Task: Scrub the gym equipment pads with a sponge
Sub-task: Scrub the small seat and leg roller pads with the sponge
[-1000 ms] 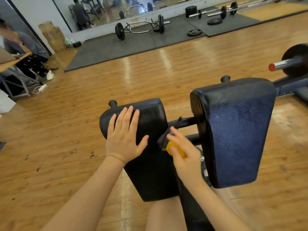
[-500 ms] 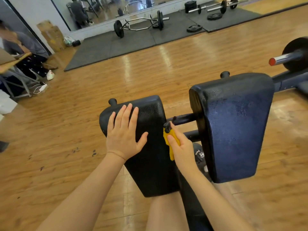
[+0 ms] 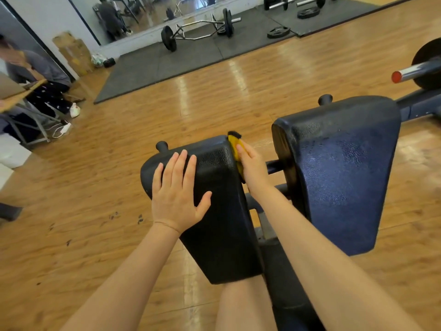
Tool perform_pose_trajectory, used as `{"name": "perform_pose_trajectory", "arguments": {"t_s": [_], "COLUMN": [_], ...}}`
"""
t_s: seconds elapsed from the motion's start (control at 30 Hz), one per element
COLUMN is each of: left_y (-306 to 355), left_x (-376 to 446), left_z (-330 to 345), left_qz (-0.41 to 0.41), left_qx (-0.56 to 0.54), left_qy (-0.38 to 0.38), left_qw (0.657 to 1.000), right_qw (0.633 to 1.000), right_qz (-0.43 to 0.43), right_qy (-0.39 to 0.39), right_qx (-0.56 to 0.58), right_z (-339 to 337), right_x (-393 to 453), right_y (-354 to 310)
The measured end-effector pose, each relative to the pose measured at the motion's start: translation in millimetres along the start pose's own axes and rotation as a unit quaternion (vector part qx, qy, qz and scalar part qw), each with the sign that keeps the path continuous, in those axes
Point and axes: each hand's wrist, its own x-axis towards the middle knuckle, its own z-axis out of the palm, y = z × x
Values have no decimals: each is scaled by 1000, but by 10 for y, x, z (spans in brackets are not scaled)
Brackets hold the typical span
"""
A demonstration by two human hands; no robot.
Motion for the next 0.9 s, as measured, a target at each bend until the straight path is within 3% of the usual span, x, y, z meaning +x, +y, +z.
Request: {"name": "perform_pose_trajectory", "arguments": {"t_s": [0.17,0.27,0.63,0.8,0.9], "left_y": [6,18,7,10,19], "left_x": [-9,-6,-11,-13,-9], "left_z": [2,-9,3,1,-4], "left_qz": [1,-2,-3,-2,-3], "left_qx": [1,4,2,1,0], "left_qy": [-4,-7,-4,-3,4], "left_qw": [1000,1000,1000,1000,1000], "right_qw": [999,999,997,997,998], "right_qz": [30,40,-63,-34,28], "right_qy": [24,-5,28,30,7], "right_qx": [20,-13,-36,-65,-60], "right_z": [-175,-296,-68,-187,-323], "right_x": [-635,-955,-873,-1150,-1364], "right_y": [537,720,382,673,954]}}
